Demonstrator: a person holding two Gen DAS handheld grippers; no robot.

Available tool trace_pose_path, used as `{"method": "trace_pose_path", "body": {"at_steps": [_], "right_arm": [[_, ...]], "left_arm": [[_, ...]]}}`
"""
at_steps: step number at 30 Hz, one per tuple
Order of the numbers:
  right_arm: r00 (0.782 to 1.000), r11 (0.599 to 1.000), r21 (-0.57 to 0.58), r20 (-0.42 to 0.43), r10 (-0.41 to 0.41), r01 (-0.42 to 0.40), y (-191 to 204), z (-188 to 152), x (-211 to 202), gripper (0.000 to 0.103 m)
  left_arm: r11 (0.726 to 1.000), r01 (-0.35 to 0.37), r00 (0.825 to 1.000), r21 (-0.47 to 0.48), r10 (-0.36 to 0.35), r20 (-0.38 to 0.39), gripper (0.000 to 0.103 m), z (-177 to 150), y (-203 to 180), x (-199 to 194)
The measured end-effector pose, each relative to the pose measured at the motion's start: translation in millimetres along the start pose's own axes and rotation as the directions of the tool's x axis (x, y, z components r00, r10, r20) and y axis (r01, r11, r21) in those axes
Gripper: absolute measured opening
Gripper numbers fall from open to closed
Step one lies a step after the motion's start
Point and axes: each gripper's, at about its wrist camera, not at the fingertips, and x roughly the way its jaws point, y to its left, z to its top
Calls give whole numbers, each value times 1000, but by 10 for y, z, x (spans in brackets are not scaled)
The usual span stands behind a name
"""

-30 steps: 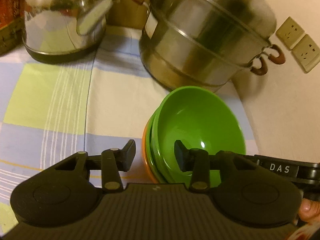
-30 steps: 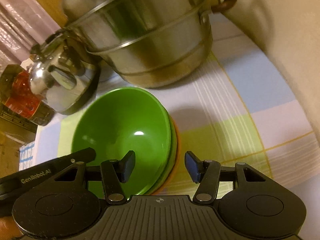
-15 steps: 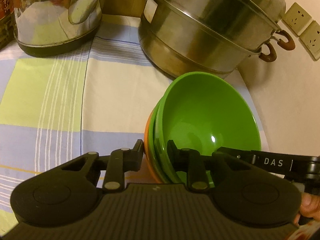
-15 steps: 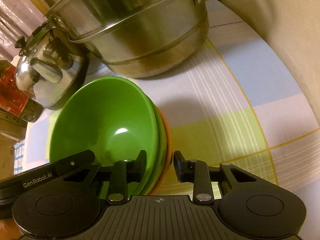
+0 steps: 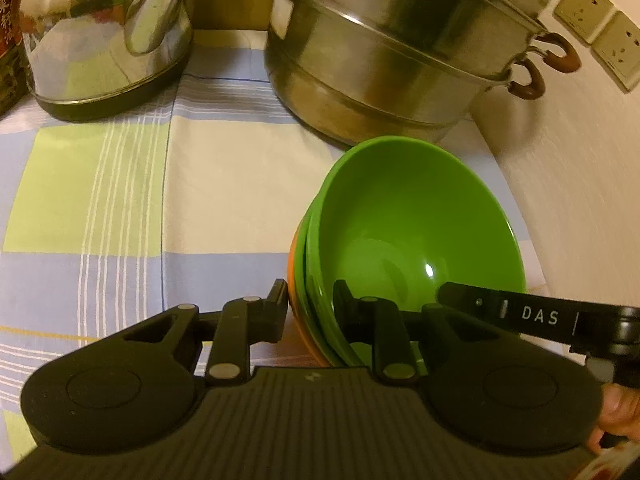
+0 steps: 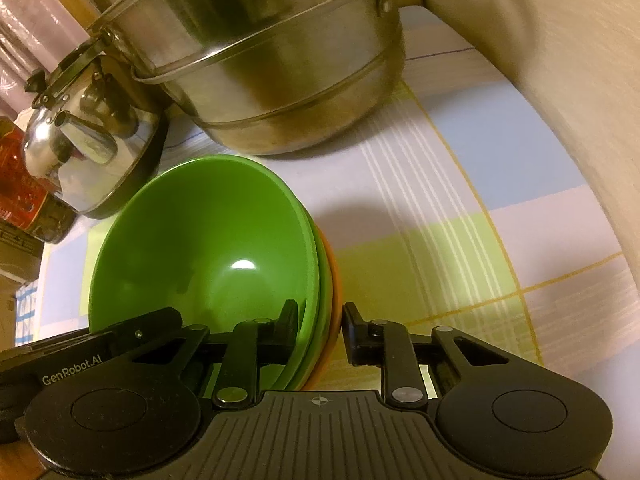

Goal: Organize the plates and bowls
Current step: 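Grasp the rim of the green and orange bowl stack with both grippers, then lift the bowl stack with both grippers and carry it toward the pink plate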

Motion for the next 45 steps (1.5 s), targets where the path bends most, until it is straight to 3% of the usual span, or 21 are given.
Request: {"method": "trace_pose_path", "body": {"at_steps": [13, 27, 45], "right_arm": [[997, 998, 34, 69, -46, 44, -345, -202, -665, 23], [989, 991, 94, 96, -109, 100, -850, -979, -1492, 23], [996, 996, 73, 77, -54, 49, -880, -1993, -1822, 22]], "left_arm": [[995, 74, 997, 65, -75, 17, 21, -217, -589, -320], [984, 129, 992, 126, -129, -11, 21, -1038, -1260, -717], [992, 68, 998, 102, -69, 3, 21, -2120, -1102, -1252]]}}
